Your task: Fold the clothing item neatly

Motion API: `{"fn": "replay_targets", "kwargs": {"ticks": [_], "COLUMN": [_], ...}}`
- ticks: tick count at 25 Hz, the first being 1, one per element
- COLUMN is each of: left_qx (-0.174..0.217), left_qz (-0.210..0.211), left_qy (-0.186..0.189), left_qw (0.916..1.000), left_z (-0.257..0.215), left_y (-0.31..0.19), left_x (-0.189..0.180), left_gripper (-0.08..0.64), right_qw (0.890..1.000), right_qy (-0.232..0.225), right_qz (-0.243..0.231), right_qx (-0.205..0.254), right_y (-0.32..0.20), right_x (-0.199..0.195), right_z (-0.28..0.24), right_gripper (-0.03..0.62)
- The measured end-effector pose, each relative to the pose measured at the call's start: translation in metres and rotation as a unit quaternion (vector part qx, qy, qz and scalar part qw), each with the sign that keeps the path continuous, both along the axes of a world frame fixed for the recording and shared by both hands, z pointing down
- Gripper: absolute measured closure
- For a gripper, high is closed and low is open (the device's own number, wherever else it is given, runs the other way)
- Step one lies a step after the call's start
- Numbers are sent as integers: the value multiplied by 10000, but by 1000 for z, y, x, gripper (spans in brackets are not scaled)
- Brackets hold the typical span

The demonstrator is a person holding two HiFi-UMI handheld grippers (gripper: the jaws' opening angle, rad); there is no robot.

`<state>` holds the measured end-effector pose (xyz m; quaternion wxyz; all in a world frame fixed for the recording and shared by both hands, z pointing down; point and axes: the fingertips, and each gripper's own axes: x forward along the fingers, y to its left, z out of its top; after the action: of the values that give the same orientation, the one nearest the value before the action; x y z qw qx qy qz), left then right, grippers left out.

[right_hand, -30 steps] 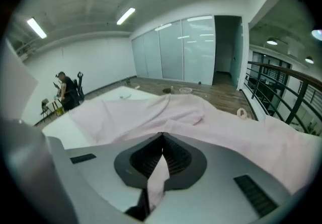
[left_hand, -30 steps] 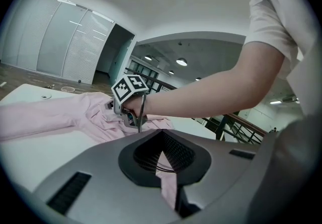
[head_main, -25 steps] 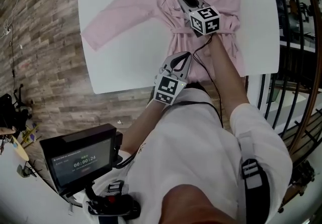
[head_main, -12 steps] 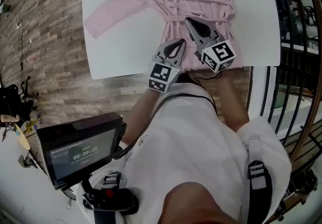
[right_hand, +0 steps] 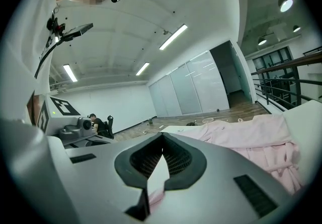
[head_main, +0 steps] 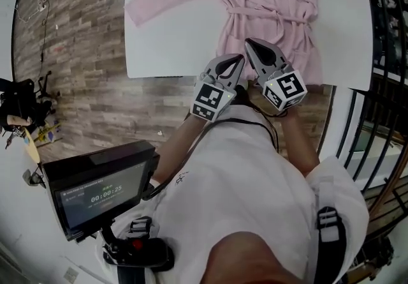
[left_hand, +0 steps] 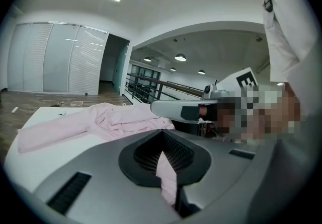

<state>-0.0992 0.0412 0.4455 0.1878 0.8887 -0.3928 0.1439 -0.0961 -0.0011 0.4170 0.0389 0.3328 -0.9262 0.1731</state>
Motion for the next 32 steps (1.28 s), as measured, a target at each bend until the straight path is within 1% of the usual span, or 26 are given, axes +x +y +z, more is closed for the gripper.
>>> {"fn": "replay_targets", "kwargs": {"ticks": [3,6,9,13,16,19,22,24,26,29,32], "left_qx": [93,205,216,208,241,204,93,14,-57,-121,-107], "left_qz": [37,96,178,463,683,897,833,689,590,547,589], "left_qy": [-17,1,112,161,135,114,116,131,146,130,-24], "left_qw": [9999,9997,9995,9986,9973,9957,9964,9975,9981,9983,9982], "left_z": [-3,-8,-7,-9,-5,0,8,14,19,25,30], "left_y": [2,4,6,16,30,39,31,22,12,0,-10], "left_x": [-19,-48,-93,-170,-199,-234,-278,-295,-302,-299,-291], "left_gripper": [557,557,557,557,557,557,557,557,557,557,557], "right_qw": [10000,9999,9997,9993,9992,9983,9971,9965,9959,9953,9957], "right_qy": [-75,-69,8,87,114,129,189,235,263,298,199], "right_qz": [29,52,109,304,364,561,735,799,861,909,904], "right_qx": [49,126,239,187,142,63,0,15,58,120,64], "right_y": [5,11,13,22,40,49,49,49,49,45,37], "right_x": [-20,-51,-97,-177,-208,-241,-276,-285,-285,-281,-279], "right_z": [-6,-9,-12,-16,-11,-9,-12,-16,-20,-22,-13], "right_gripper": [589,589,589,589,589,589,589,589,589,589,589]}}
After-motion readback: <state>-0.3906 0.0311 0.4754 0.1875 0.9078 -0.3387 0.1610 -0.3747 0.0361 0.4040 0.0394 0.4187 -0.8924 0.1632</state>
